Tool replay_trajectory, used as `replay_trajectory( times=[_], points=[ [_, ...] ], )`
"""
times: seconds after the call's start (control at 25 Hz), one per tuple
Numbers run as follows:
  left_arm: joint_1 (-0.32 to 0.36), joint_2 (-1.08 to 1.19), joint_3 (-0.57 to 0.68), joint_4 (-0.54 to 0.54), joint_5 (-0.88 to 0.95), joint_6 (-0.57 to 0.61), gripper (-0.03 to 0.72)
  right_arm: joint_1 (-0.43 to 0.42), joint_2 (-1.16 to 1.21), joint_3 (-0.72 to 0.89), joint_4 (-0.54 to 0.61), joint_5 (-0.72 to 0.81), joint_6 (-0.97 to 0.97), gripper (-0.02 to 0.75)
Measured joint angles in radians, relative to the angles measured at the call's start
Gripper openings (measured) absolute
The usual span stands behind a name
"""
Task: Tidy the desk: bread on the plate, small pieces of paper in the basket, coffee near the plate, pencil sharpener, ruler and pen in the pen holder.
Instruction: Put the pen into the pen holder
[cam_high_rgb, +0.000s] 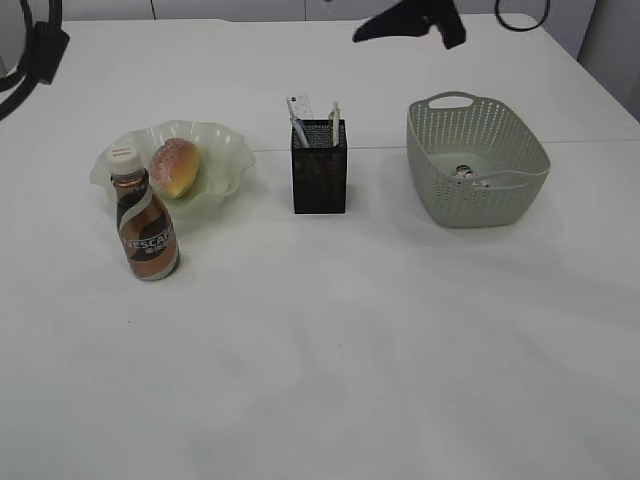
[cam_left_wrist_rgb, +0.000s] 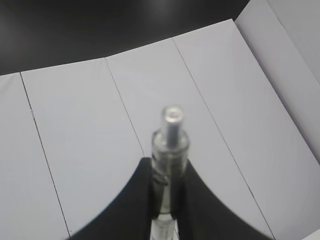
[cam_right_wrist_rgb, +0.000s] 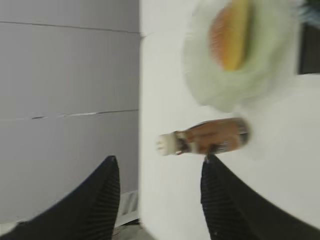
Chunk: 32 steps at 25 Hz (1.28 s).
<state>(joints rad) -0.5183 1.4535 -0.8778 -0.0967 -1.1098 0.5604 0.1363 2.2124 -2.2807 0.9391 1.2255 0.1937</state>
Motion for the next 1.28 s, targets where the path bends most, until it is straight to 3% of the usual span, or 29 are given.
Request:
replay_trajectory(
  times=[0.4,0.72,0.96,1.28],
  points=[
    [0.0,0.0,0.0,-0.053,0.058,0.001,0.066,-0.002,-0.121,0.0,-0.788,0.028,0.073,0.414],
    [0.0,0.0,0.0,-0.061,0.197,-0.008,0.066,-0.002,-0.156,-0.001,-1.215,0.032,0.125,0.414],
    [0.0,0.0,0.0,-0.061,0.325,-0.049,0.066,-0.002,-0.156,-0.001,-1.378,0.032,0.144,0.414],
    [-0.002,0.0,0.0,-0.063,0.456,-0.128,0.066,-0.002,-0.156,0.005,-1.337,0.032,0.115,0.414]
  ],
)
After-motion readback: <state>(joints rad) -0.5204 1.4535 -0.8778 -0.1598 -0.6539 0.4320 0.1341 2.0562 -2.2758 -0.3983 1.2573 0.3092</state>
